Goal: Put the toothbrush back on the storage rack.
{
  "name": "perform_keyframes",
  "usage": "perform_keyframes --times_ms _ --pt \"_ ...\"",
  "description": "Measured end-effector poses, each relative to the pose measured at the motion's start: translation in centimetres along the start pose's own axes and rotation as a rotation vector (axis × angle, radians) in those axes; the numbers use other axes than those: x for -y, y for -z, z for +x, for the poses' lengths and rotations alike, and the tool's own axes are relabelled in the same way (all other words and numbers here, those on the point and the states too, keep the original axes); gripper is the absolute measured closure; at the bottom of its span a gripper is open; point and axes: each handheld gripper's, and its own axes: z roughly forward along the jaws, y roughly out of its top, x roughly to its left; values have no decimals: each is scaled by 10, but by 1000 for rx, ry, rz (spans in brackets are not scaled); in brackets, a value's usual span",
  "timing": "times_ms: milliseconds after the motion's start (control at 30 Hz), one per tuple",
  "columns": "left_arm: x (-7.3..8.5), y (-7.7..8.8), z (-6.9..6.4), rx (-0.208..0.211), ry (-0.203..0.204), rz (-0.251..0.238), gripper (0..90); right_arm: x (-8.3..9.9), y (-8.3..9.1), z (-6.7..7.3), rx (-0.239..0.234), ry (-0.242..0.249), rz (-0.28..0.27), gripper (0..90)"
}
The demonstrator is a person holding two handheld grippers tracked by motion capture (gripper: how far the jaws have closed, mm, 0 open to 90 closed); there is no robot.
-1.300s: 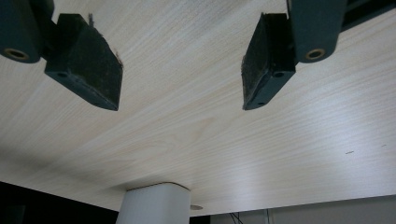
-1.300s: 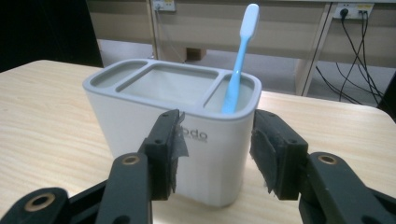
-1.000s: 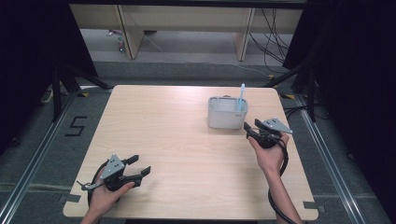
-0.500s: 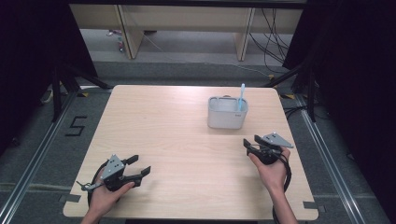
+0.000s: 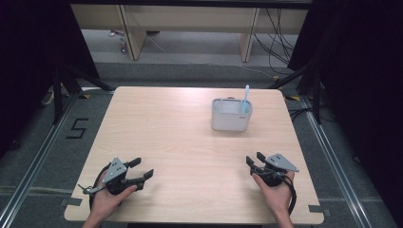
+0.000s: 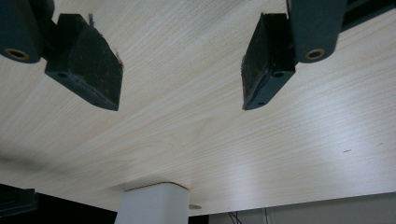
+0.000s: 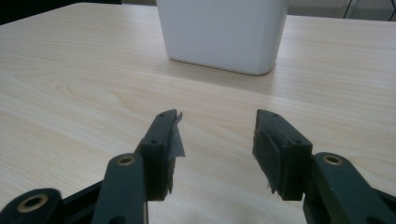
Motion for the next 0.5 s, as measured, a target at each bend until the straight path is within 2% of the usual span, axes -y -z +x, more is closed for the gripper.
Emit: perform_keyframes --times_ms 33,100,133,167,200,233,333,367,400,500 --pt "0 0 0 0 1 -1 286 1 -1 -2 14 45 -15 506" --pt "0 0 0 0 2 -3 286 3 0 -1 5 51 -20 508" --pt "0 0 0 1 2 -4 286 4 1 3 1 1 -17 509" --pt "0 0 0 1 3 -5 286 5 -1 2 14 32 -35 509" --pt "0 0 0 1 3 -5 286 5 1 1 0 53 -28 509" --pt "0 0 0 1 3 -5 286 5 1 2 0 39 -29 510" --pt "0 2 -1 -8 -1 8 286 6 0 2 10 64 -50 509" --pt "0 1 -1 -3 -1 5 286 6 0 3 0 48 -42 510" --pt "0 0 -1 -1 0 -5 287 6 2 2 2 73 -45 510" --pt "0 0 -1 2 -3 -1 287 6 1 4 -9 49 -54 512"
